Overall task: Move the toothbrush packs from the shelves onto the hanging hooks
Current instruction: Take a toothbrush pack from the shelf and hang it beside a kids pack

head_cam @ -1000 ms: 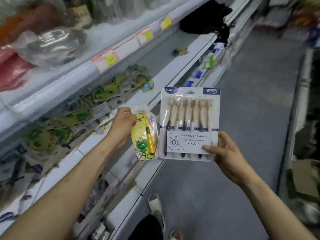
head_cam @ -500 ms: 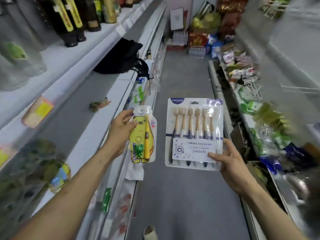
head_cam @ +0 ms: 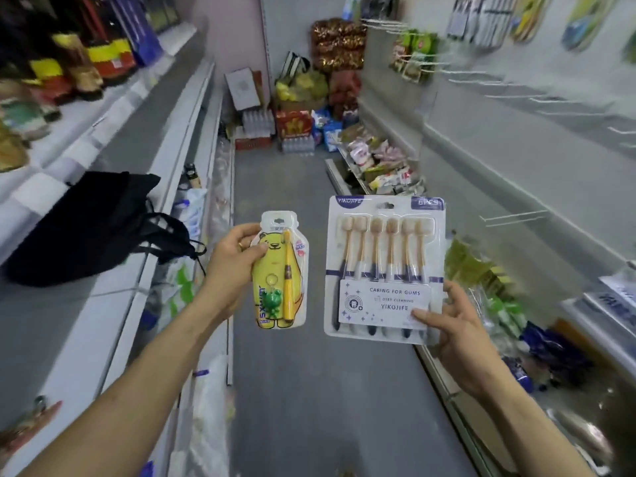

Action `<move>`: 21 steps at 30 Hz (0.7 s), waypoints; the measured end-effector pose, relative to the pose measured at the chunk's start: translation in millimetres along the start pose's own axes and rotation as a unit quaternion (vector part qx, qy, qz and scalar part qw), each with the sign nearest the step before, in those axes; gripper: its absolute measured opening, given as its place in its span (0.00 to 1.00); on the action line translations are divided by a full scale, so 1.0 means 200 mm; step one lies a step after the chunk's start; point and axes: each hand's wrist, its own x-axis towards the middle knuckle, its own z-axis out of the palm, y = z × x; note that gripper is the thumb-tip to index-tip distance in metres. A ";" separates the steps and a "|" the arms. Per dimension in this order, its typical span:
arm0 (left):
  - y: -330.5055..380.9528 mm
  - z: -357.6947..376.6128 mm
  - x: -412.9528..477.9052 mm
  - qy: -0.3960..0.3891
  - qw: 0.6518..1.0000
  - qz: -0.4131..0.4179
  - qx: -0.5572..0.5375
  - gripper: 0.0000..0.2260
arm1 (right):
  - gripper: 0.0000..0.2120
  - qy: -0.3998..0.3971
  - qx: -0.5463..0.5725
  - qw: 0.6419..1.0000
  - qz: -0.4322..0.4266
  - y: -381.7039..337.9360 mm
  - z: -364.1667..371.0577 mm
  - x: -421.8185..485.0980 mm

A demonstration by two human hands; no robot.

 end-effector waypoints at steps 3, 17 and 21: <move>0.06 0.11 0.36 -0.009 1.000 0.000 0.014 0.14 | 0.23 0.023 0.000 1.000 -0.015 -0.08 0.04 0.33; 0.37 0.49 1.98 -0.116 0.992 0.058 0.003 0.15 | 0.16 0.150 -0.035 0.985 -0.074 -0.43 0.34 1.59; 0.50 0.63 2.43 -0.178 0.982 0.065 0.002 0.15 | 0.15 0.212 -0.015 0.971 -0.107 -0.50 0.48 1.87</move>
